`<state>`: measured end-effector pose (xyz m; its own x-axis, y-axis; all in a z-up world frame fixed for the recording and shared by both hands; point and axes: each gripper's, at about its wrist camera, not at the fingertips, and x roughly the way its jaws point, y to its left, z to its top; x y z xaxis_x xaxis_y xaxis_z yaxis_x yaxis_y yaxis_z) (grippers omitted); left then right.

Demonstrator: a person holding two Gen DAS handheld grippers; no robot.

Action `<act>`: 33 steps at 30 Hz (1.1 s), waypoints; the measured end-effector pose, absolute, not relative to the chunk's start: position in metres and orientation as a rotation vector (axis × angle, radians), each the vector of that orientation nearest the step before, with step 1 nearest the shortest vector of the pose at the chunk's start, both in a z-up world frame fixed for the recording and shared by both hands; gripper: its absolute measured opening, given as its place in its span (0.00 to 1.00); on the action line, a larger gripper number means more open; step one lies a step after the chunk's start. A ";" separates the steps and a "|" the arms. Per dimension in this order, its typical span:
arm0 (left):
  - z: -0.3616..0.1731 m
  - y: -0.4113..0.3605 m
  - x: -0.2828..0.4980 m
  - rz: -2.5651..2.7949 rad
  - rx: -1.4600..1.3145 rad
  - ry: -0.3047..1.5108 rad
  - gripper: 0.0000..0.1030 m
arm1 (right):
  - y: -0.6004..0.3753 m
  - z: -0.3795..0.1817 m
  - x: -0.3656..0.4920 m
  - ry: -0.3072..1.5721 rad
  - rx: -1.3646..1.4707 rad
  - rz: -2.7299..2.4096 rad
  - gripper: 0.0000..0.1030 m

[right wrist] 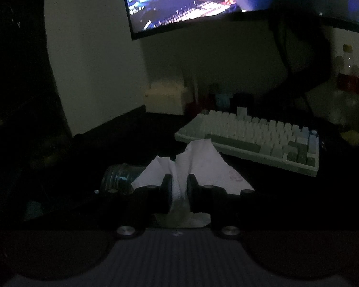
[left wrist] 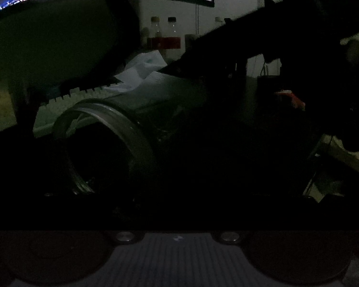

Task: Clean container

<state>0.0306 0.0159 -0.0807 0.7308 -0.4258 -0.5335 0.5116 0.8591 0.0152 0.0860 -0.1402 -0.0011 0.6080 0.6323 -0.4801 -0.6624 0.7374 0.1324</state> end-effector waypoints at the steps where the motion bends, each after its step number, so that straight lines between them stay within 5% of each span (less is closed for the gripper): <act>1: -0.081 0.017 0.031 -0.524 0.171 0.546 1.00 | -0.141 -0.003 0.084 0.518 -0.057 0.749 0.16; 10: -0.085 0.004 0.046 -0.578 0.163 0.539 0.97 | -0.152 -0.010 0.075 0.494 -0.030 0.850 0.18; 21: -0.079 0.016 0.045 -0.549 0.166 0.536 0.46 | -0.176 -0.034 0.072 0.458 0.009 0.879 0.09; 26: -0.073 0.025 0.052 -0.561 0.064 0.535 0.12 | -0.180 -0.039 0.070 0.435 0.003 0.885 0.08; 33: -0.073 0.034 0.060 -0.625 -0.067 0.537 0.11 | -0.198 -0.043 0.076 0.443 0.043 0.854 0.08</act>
<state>0.0596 0.0335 -0.0726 0.6795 -0.5732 -0.4580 0.5393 0.8134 -0.2179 0.0755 -0.1984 -0.0433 0.5721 0.7366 -0.3608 -0.7190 0.6620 0.2115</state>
